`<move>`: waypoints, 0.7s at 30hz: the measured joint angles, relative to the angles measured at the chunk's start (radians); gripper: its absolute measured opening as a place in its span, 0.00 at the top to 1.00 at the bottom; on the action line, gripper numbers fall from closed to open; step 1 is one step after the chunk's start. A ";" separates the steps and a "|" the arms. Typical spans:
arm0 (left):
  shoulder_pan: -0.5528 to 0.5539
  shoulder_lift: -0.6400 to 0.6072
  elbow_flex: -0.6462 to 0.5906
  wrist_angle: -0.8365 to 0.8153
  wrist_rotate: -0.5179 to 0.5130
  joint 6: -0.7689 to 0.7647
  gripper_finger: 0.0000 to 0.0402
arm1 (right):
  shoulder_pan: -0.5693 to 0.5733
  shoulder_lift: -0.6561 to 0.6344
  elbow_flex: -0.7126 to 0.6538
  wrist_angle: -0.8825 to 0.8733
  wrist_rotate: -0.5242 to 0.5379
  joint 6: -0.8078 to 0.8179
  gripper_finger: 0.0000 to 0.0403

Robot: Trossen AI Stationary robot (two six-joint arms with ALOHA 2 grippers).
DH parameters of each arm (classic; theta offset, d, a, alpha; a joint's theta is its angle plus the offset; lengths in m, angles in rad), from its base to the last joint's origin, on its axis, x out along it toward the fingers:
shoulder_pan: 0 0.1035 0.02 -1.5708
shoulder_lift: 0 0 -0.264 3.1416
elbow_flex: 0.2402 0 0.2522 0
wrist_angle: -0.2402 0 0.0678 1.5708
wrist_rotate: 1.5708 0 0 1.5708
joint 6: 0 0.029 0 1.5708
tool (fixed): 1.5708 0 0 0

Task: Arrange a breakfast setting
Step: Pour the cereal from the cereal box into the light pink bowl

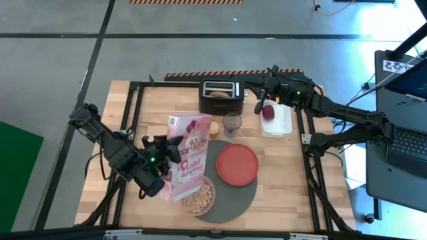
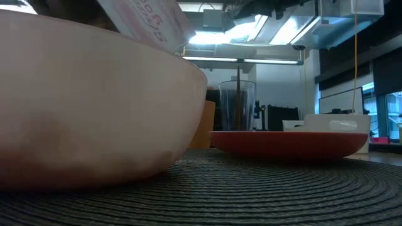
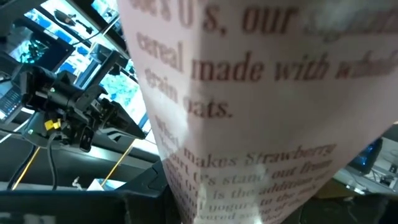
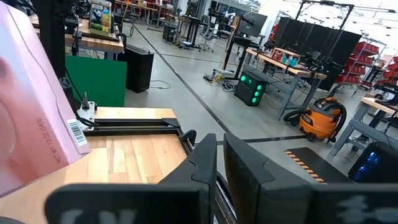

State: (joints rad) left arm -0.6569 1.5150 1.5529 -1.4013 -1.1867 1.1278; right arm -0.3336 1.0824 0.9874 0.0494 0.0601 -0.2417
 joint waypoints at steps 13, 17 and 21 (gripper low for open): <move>-0.001 0.000 0.000 -0.034 0.004 -0.044 0.63 | 0.000 0.000 0.000 0.000 0.000 0.000 0.91; 0.002 0.000 0.000 -0.032 0.002 -0.045 0.63 | 0.000 0.000 0.000 0.000 0.000 0.000 0.91; 0.000 0.000 0.000 -0.033 0.002 -0.048 0.63 | 0.000 0.000 0.000 0.000 0.000 0.000 0.91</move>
State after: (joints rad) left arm -0.6569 1.5146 1.5530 -1.4338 -1.1844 1.0799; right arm -0.3336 1.0824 0.9874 0.0494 0.0600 -0.2422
